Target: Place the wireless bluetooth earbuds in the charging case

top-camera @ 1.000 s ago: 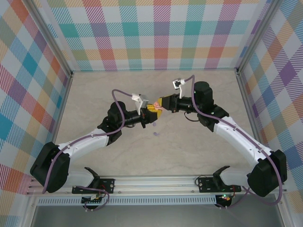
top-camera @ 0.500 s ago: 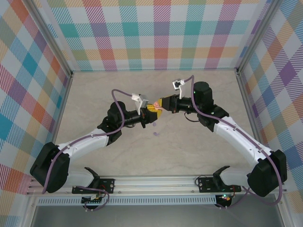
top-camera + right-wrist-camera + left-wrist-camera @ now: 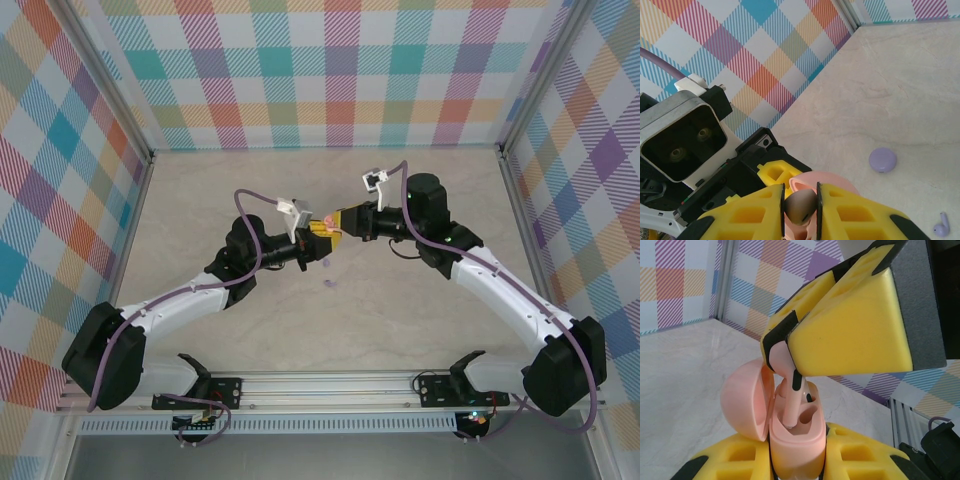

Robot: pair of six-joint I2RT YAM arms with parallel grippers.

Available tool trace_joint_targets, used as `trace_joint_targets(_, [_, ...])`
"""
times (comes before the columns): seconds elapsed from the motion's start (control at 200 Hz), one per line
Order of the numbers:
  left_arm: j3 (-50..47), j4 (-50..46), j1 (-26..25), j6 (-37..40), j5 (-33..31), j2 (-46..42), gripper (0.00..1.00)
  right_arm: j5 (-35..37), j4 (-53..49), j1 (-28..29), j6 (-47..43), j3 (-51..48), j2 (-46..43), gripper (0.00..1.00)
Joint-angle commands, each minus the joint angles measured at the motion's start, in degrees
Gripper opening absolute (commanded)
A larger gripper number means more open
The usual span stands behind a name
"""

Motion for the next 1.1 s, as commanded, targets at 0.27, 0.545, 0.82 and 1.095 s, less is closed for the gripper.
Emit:
trace_joint_targets(0.27, [-0.81,0.38,-0.97,3.51,-0.65,-3.36,0.16,0.00,-3.25,0.31,-1.99,2.15,-1.27,0.24])
trace_joint_targets(0.545, [-0.37,-5.07,-1.40,8.10,-1.72,-4.30,0.16,-0.11,-4.39,0.38,-2.35,2.66,-2.77,0.24])
trace_joint_targets(0.82, [0.07,-6.54,-1.99,9.69,-2.36,-4.33,0.15,-0.30,-5.30,0.46,-2.70,3.11,-2.52,0.24])
trace_joint_targets(1.095, [0.12,-9.00,-2.47,13.65,-4.53,-5.23,0.13,-0.96,-6.34,0.64,-3.09,3.81,-2.58,0.24])
